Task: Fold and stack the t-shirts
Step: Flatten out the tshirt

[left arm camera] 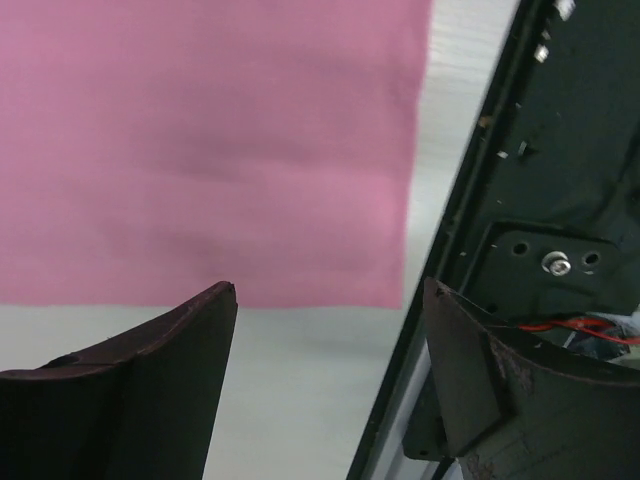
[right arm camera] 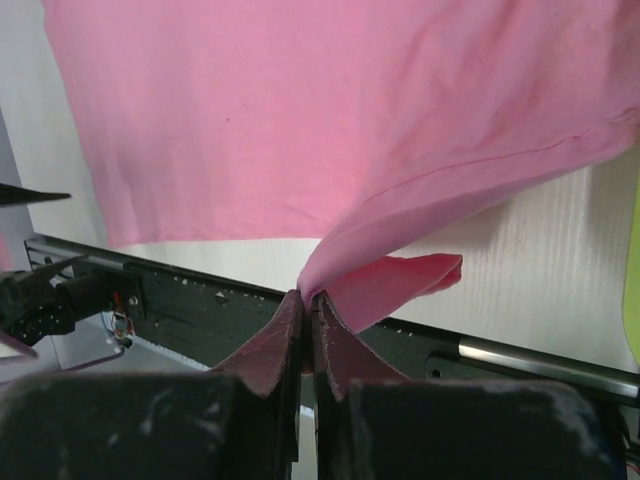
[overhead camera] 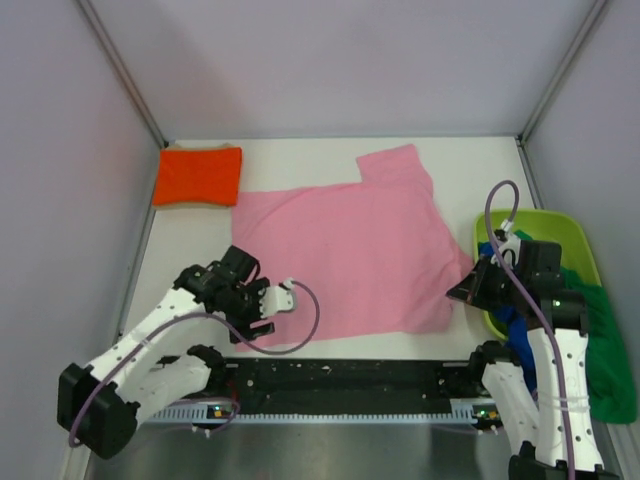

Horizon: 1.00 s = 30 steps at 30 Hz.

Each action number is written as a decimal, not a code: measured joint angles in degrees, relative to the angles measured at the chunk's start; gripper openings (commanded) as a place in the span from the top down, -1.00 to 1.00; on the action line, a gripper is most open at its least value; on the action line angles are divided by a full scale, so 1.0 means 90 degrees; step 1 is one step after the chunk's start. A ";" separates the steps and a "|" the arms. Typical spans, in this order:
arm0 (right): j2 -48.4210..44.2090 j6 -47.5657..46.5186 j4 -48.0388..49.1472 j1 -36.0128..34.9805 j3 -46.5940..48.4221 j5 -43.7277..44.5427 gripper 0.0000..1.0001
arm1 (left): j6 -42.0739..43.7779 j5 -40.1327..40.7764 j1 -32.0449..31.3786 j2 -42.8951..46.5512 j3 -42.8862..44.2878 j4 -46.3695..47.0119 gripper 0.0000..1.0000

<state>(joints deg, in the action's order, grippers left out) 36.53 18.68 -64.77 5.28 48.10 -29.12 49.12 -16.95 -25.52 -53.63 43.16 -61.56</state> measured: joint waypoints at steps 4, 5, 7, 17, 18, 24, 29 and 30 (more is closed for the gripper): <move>0.0056 0.0000 0.0017 0.0000 0.0000 0.0041 1.00 | -0.0435 0.0403 -0.1071 -0.0629 -0.0673 0.0177 -0.57; 0.0078 0.0002 0.0029 0.0000 0.0000 0.0051 1.00 | -0.0527 0.0517 -0.1270 -0.0816 -0.0772 0.0257 -0.57; 0.0114 0.0000 0.0053 0.0000 0.0000 0.0070 1.00 | -0.0670 0.0760 -0.1620 -0.1078 -0.0920 0.0393 -0.57; 0.0160 0.0049 0.0092 0.0000 0.0000 0.0231 1.00 | -0.0984 0.2101 -0.2118 -0.1984 -0.1146 0.0986 0.15; 0.0170 0.0053 0.0100 0.0000 0.0000 0.0243 1.00 | -0.1052 0.2227 -0.2118 -0.2064 -0.1141 0.1030 0.36; 0.0243 0.0068 0.0148 0.0000 0.0007 0.0401 1.00 | -0.1333 0.2489 -0.2142 -0.2140 -0.1134 0.0930 1.00; 0.0658 0.0177 0.0469 -0.0005 0.0206 0.0423 1.00 | -0.1358 0.2866 -0.2004 -0.1659 -0.0967 0.0967 1.00; 0.0816 0.0248 0.0641 -0.0019 0.0291 0.0418 1.00 | -0.1358 0.2914 -0.1909 -0.1552 -0.0840 0.0962 1.00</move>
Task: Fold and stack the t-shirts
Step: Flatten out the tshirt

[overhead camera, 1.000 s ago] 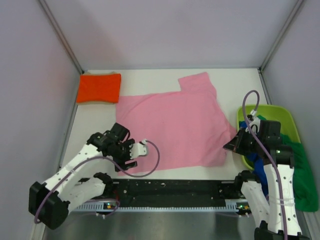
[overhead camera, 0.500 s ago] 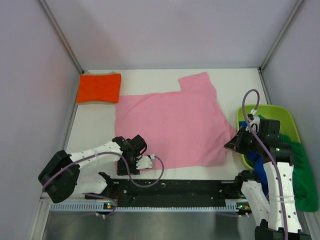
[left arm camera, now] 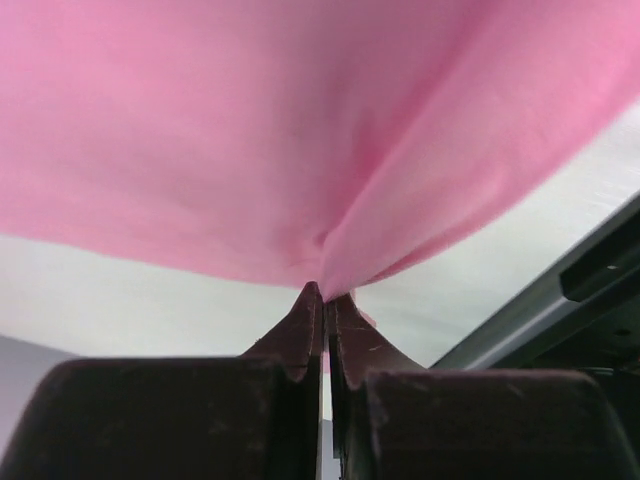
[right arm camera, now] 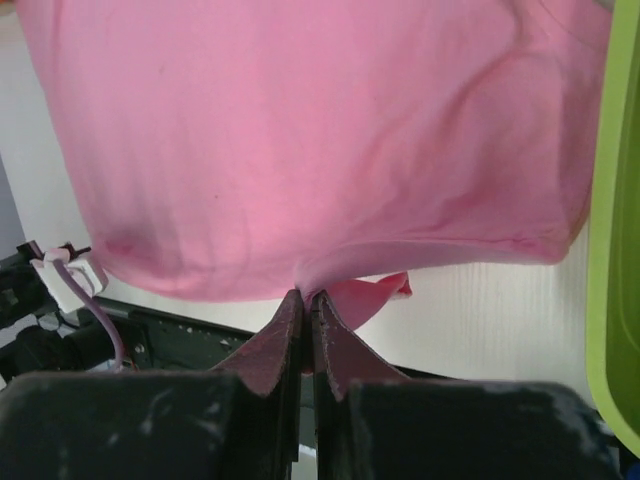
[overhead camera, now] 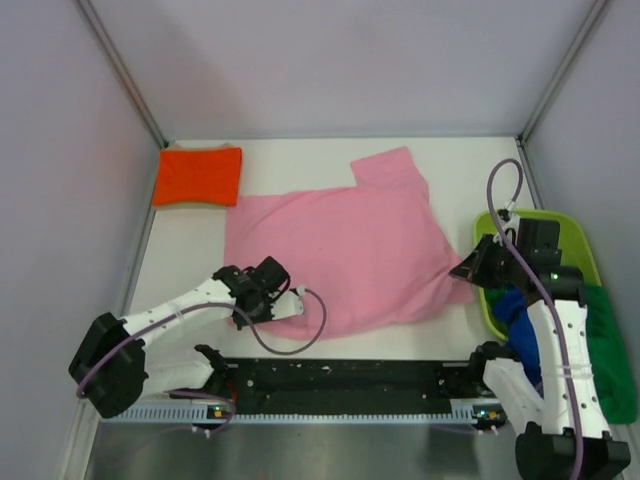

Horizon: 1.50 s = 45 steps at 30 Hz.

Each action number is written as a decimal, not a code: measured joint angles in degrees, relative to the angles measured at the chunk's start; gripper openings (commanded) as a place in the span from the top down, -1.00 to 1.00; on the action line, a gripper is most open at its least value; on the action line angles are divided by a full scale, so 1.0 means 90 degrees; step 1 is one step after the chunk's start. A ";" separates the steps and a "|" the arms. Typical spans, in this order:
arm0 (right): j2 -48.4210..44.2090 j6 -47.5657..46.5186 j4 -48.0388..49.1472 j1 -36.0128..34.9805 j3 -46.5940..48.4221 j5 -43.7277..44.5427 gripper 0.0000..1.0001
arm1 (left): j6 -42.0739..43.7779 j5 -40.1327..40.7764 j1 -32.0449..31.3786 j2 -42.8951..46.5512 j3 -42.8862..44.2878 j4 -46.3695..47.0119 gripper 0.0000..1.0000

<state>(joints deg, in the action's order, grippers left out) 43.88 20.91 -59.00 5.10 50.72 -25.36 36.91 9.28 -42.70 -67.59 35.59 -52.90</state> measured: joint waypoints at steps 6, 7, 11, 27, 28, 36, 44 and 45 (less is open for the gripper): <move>0.1243 0.0148 0.0865 -0.0702 0.0743 0.0219 1.00 | 0.0044 0.0058 0.1263 -0.0143 0.0996 0.0073 1.00; 0.1552 0.0126 0.0986 -0.0872 0.0911 0.0274 1.00 | 0.0061 0.0056 0.1532 -0.0265 0.1158 0.0109 1.00; 0.2601 0.0017 0.1384 -0.1095 0.1433 0.0486 1.00 | 0.0121 -0.0005 0.2123 -0.0678 0.1634 0.0211 1.00; -0.0287 -0.0066 -0.0930 -0.1110 0.2414 0.0952 1.00 | 0.0282 0.0403 0.2863 0.1052 0.2256 -0.0848 1.00; -0.0367 -0.0083 -0.0969 -0.1110 0.2426 0.0925 1.00 | 0.0301 0.0408 0.2866 0.1073 0.2300 -0.0860 1.00; 0.3368 0.0214 0.0248 -0.0498 0.4085 0.0986 1.00 | 0.0590 0.0896 0.2873 -0.2244 0.5450 -0.0153 1.00; 0.7016 0.0597 0.1430 0.0206 0.9799 0.1137 1.00 | 0.1195 0.1945 0.2890 -0.4920 1.0868 0.2045 1.00; 0.6892 0.0619 0.1622 0.0296 1.0025 0.1090 1.00 | 0.1341 0.2001 0.2890 -0.4838 1.0887 0.2307 1.00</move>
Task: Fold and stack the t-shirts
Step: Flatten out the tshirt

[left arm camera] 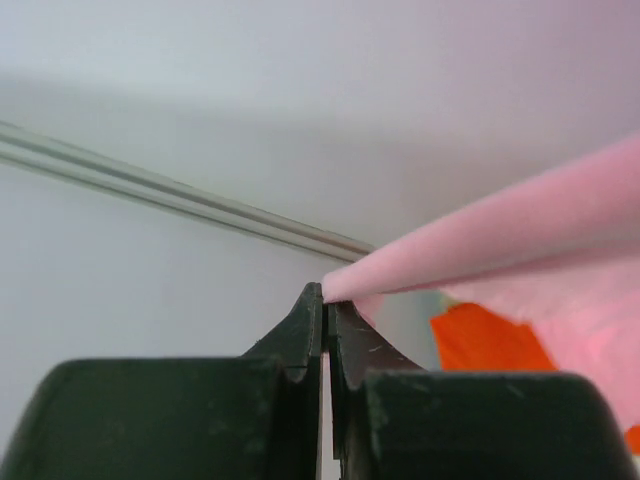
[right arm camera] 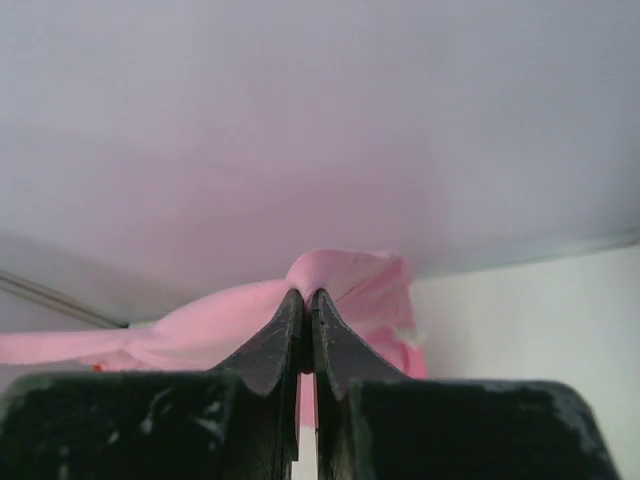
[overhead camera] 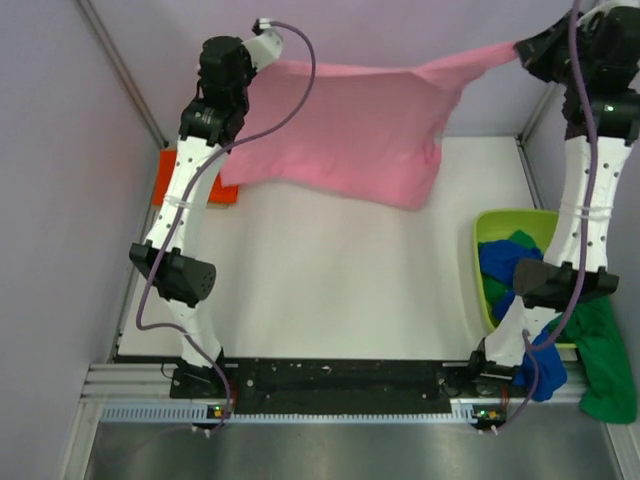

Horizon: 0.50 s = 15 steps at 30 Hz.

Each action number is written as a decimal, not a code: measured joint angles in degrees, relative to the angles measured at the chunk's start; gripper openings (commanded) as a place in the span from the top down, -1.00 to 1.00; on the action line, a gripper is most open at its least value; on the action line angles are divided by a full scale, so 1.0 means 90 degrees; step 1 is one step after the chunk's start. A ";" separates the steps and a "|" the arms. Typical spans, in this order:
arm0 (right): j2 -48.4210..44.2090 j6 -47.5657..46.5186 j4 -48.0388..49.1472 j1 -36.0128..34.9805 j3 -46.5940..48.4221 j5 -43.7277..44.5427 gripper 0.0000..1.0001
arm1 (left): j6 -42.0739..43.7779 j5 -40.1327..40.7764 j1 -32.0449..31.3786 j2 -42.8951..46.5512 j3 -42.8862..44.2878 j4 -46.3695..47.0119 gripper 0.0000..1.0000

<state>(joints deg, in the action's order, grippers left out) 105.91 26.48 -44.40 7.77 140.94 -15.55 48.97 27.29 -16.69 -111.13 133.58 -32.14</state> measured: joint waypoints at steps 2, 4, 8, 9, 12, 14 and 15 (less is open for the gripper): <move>-0.0474 0.0005 0.0328 0.0219 0.0039 -0.0104 1.00 | 0.0367 0.0073 -0.0002 0.0262 -0.0146 0.0614 1.00; -0.1129 -0.0124 0.0568 0.0427 -0.0209 -0.0187 1.00 | 0.0639 0.0070 -0.0015 0.0566 -0.0427 0.0974 1.00; -0.2681 -0.0556 0.0736 0.0491 -0.1576 -0.0459 1.00 | 0.0942 0.0058 -0.0046 0.1183 -0.1290 0.1234 1.00; -0.3036 -0.0673 0.0695 0.0486 -0.1974 -0.0554 1.00 | 0.1001 0.0046 -0.0044 0.1423 -0.1707 0.1217 1.00; -0.4175 -0.0959 0.0396 0.0474 -0.3490 -0.0629 1.00 | 0.1088 0.0002 -0.0044 0.2089 -0.2902 0.1052 1.00; -0.5042 -0.1107 0.0015 0.0359 -0.4794 -0.0607 1.00 | 0.1122 -0.0083 -0.0041 0.2659 -0.3912 0.0872 1.00; -0.5357 -0.1139 -0.0182 0.0301 -0.5275 -0.0597 1.00 | 0.1137 -0.0151 -0.0041 0.3011 -0.4522 0.0748 1.00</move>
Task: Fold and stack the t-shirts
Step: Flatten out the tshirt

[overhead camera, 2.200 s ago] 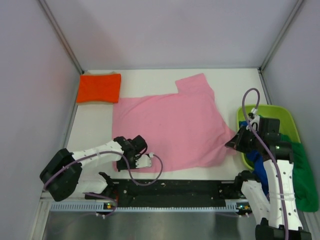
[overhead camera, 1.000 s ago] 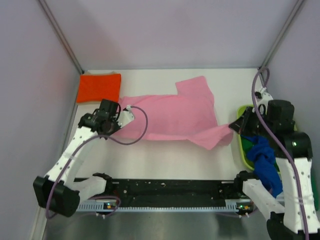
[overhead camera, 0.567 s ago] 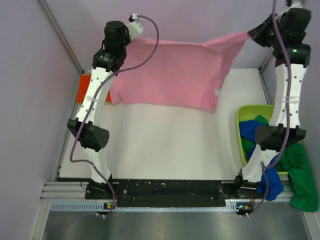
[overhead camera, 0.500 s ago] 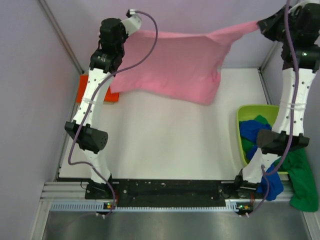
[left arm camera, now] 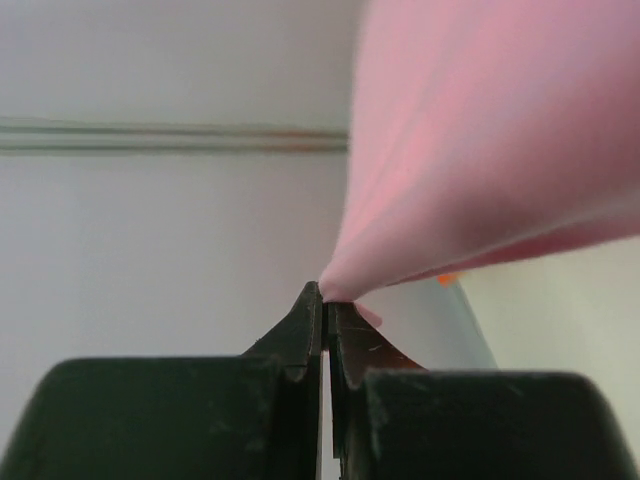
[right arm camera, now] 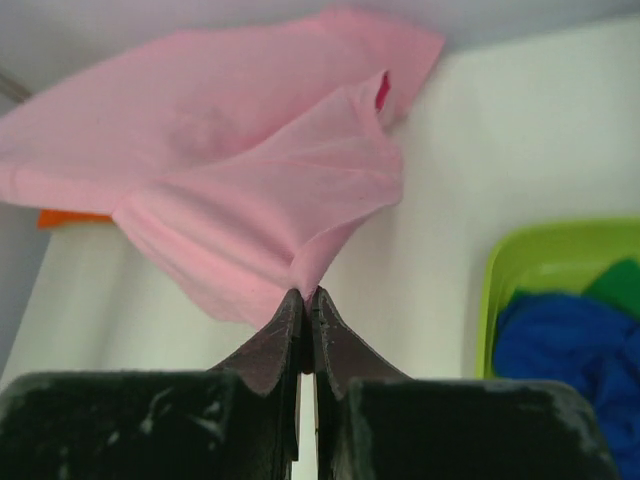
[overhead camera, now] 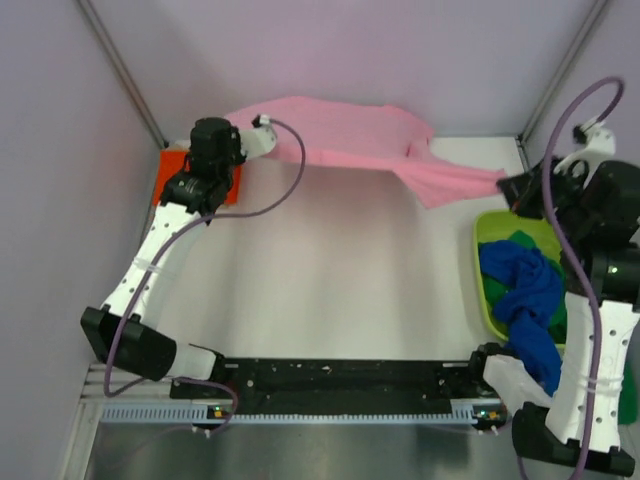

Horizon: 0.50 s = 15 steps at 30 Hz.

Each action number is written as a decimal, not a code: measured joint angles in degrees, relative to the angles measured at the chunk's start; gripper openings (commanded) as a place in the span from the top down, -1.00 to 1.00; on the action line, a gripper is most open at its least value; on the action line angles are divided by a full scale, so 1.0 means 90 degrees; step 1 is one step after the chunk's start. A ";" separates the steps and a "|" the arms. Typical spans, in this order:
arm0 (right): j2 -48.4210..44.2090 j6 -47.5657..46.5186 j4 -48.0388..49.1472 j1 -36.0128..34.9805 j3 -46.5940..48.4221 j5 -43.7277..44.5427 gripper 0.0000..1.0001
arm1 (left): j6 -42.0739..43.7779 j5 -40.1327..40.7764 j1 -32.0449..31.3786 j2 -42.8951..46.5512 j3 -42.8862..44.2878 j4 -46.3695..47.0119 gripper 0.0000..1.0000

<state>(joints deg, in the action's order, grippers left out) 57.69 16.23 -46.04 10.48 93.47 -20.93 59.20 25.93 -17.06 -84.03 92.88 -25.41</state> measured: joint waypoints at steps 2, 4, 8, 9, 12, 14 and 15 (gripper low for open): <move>-0.0767 -0.0085 -0.0503 -0.0250 -0.1180 -0.0002 1.00 | 0.0041 -0.0194 0.0007 0.0724 -0.1190 -0.0367 1.00; -0.1331 -0.0177 -0.1149 -0.0563 -0.2137 -0.0189 1.00 | 0.0056 -0.0415 0.0010 0.1370 -0.2259 -0.0753 1.00; -0.1987 -0.0238 -0.2004 -0.1547 -0.3597 -0.0729 1.00 | -0.0061 -0.0665 0.0010 0.2140 -0.3976 -0.1549 1.00; -0.2040 -0.0236 -0.2239 -0.1836 -0.3903 -0.0772 1.00 | -0.0138 -0.0704 0.0012 0.2191 -0.4330 -0.1741 1.00; -0.2011 -0.0180 -0.2837 -0.2276 -0.4306 -0.0685 1.00 | -0.0408 -0.0879 0.0017 0.2198 -0.5117 -0.2285 1.00; -0.1892 -0.0182 -0.2953 -0.2319 -0.4289 -0.0682 1.00 | -0.0583 -0.1003 0.0017 0.2256 -0.5428 -0.2611 1.00; -0.1834 -0.0185 -0.3014 -0.2322 -0.4262 -0.0661 1.00 | -0.0658 -0.1049 0.0017 0.2327 -0.5515 -0.2769 1.00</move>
<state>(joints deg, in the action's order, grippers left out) 41.19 14.57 -73.17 -10.41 55.11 -26.87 53.28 16.49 -16.91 -63.09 43.24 -50.33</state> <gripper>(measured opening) 0.013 0.012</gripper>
